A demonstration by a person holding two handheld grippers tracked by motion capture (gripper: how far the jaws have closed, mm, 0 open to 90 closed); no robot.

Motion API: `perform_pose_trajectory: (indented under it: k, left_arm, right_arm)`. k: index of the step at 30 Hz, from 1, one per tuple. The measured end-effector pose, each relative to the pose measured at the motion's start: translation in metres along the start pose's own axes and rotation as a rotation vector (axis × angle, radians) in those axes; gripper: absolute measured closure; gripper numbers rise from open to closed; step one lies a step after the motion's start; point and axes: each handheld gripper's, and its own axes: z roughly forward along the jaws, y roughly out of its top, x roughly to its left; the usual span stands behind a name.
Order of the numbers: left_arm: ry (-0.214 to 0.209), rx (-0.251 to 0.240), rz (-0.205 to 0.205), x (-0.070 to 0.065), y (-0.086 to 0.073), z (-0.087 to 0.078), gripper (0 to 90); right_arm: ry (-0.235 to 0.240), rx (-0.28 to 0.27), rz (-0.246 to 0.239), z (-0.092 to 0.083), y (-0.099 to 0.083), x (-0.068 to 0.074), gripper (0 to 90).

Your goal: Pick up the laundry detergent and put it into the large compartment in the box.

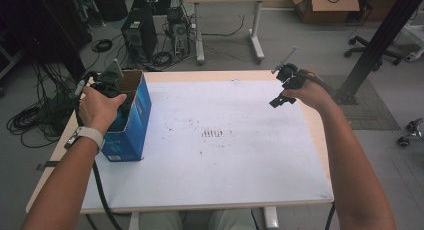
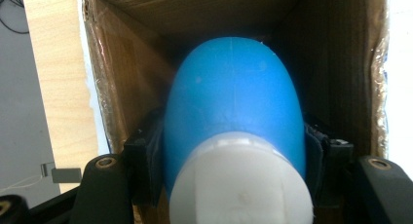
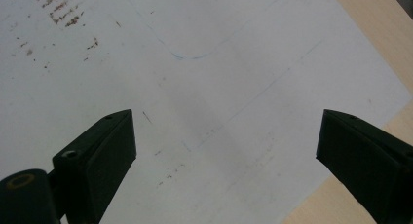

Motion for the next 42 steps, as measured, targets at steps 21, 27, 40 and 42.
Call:
perform_pose_trajectory:
  k: [21,27,40,42]
  left_arm:
    - [0.005,-0.023,-0.004,0.001,0.0,-0.003,30.6]
    - [0.005,-0.033,-0.007,0.002,-0.001,-0.008,29.2]
    - [0.022,-0.09,-0.003,0.0,-0.001,-0.044,24.4]
    - [0.032,-0.095,0.006,-0.001,0.0,-0.055,24.4]
  right_arm:
    - [0.007,0.008,-0.001,0.003,-0.001,0.002,7.2]
    - [0.009,0.005,-0.005,0.003,0.0,0.003,7.2]
    - [0.004,-0.005,-0.005,-0.004,-0.002,0.005,7.2]
    - [0.002,-0.005,-0.003,-0.005,-0.002,0.005,7.2]
